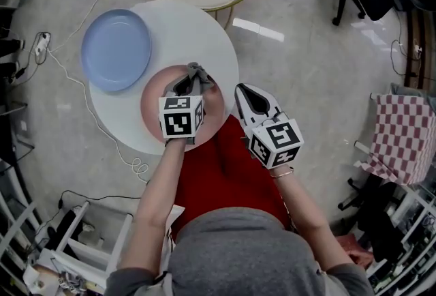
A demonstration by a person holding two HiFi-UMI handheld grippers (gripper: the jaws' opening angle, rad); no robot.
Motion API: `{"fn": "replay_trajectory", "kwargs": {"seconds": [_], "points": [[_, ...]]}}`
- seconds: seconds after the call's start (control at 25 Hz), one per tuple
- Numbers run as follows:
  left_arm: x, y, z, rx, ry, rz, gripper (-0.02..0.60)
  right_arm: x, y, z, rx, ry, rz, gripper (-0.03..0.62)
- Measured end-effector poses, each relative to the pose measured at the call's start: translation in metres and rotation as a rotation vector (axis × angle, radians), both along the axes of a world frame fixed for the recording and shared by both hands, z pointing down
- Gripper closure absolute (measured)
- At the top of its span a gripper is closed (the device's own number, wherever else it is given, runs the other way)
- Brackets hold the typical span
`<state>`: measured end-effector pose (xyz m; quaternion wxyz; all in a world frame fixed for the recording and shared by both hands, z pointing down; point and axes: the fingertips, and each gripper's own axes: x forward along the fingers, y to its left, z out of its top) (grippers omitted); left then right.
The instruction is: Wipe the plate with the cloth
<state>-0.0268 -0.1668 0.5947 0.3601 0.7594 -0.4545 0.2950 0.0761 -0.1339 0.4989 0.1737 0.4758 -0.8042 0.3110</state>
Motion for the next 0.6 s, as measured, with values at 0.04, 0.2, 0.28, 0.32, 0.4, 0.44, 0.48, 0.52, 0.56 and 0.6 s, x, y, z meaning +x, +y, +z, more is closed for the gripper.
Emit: {"fn": "replay_trajectory", "kwargs": {"seconds": [0.04,0.2,0.28,0.32,0.4,0.44,0.48,0.52,0.56,0.6], "points": [[-0.004,-0.002,0.002,-0.006,-0.009,-0.011,0.548,-0.003,-0.001,0.001,-0.004,-0.003,-0.006,0.565],[-0.022,-0.006,0.006,-0.029,-0.025,-0.079,0.548,-0.015,-0.004,0.003,-0.013,-0.010,-0.041,0.565],[-0.034,-0.006,0.008,-0.037,-0.030,-0.115,0.548,-0.022,-0.005,0.004,-0.017,-0.012,-0.061,0.565],[-0.041,-0.007,0.008,-0.039,-0.035,-0.133,0.548,-0.026,-0.006,0.004,-0.019,-0.012,-0.071,0.565],[-0.055,-0.007,0.008,-0.042,-0.049,-0.169,0.548,-0.033,-0.006,0.005,-0.023,-0.014,-0.092,0.565],[-0.061,-0.006,0.008,-0.044,-0.057,-0.189,0.548,-0.036,-0.006,0.005,-0.027,-0.014,-0.104,0.565],[-0.068,-0.006,0.008,-0.048,-0.066,-0.209,0.548,-0.039,-0.006,0.006,-0.031,-0.013,-0.115,0.565],[-0.075,-0.005,0.008,-0.053,-0.076,-0.229,0.548,-0.043,-0.006,0.008,-0.035,-0.012,-0.127,0.565],[-0.082,-0.003,0.008,-0.059,-0.087,-0.246,0.548,-0.047,-0.005,0.008,-0.039,-0.012,-0.139,0.565],[-0.089,-0.002,0.007,-0.066,-0.098,-0.261,0.548,-0.051,-0.005,0.009,-0.041,-0.012,-0.150,0.565]]}}
